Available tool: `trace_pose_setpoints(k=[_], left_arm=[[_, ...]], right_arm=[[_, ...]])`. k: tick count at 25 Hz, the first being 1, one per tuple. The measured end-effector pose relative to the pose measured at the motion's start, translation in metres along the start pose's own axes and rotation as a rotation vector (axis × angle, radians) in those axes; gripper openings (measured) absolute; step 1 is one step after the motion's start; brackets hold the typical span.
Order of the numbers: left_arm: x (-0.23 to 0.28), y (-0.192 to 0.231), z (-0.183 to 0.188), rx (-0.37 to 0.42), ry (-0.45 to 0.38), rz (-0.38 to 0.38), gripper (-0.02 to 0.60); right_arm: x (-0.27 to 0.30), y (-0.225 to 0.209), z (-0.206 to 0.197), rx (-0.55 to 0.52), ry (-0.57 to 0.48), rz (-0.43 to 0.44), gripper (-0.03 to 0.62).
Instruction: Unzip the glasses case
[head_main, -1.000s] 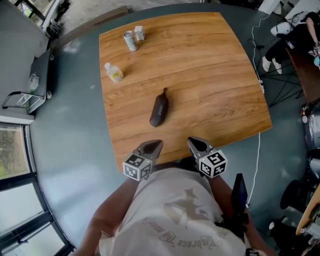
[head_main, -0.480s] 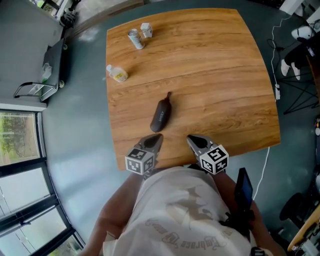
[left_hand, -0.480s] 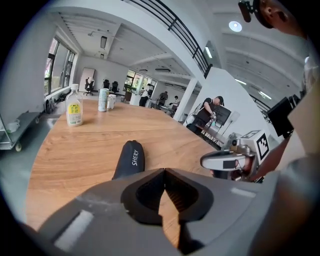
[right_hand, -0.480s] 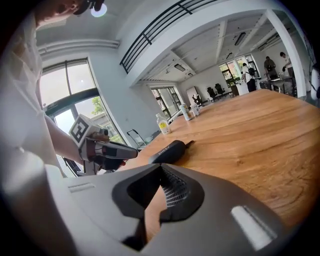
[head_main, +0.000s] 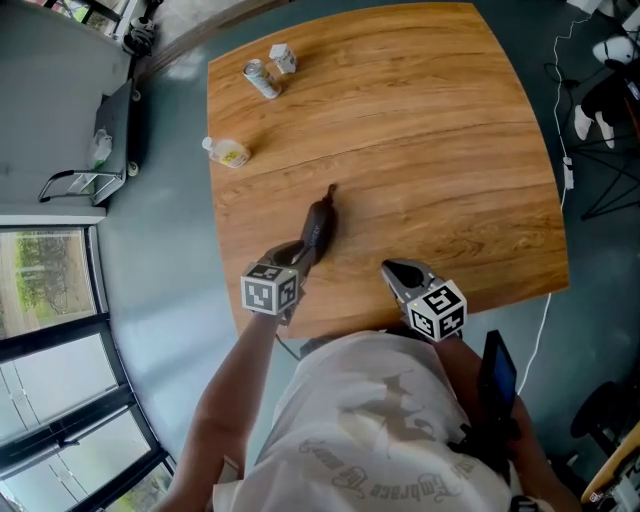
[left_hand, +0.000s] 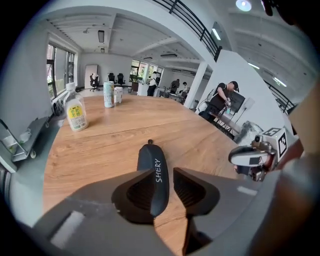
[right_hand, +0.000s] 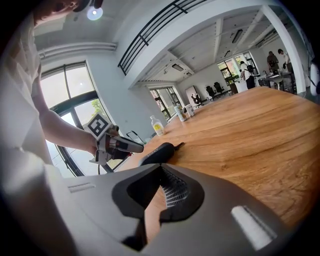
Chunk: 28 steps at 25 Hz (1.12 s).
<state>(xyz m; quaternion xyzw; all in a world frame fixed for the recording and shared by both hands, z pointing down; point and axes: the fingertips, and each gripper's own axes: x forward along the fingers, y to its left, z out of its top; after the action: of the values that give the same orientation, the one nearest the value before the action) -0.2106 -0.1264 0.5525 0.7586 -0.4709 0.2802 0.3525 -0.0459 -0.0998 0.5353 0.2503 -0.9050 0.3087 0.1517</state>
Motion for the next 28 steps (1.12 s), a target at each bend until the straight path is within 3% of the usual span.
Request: trace_pose_setpoints(k=[8,12,20,28], left_arm=[[0.036,0.028,0.002,-0.052,0.174,0.006,0.305],[0.052,0.035,-0.007,-0.102,0.253,-0.026,0.344],[0.069,0.029,-0.019,-0.099,0.354,-0.090,0.337],[0.070,0.030,-0.027,-0.189,0.373,-0.126,0.339]], right_arm=[[-0.014,-0.012,-0.010,0.037,0.002,-0.038,0.008],[-0.023,-0.021,-0.019,0.058,0.007,-0.066,0.008],[-0.038,-0.033,-0.032,0.100,0.021,-0.111,0.008],[-0.039,-0.034,-0.036,0.111,0.033,-0.111,0.008]])
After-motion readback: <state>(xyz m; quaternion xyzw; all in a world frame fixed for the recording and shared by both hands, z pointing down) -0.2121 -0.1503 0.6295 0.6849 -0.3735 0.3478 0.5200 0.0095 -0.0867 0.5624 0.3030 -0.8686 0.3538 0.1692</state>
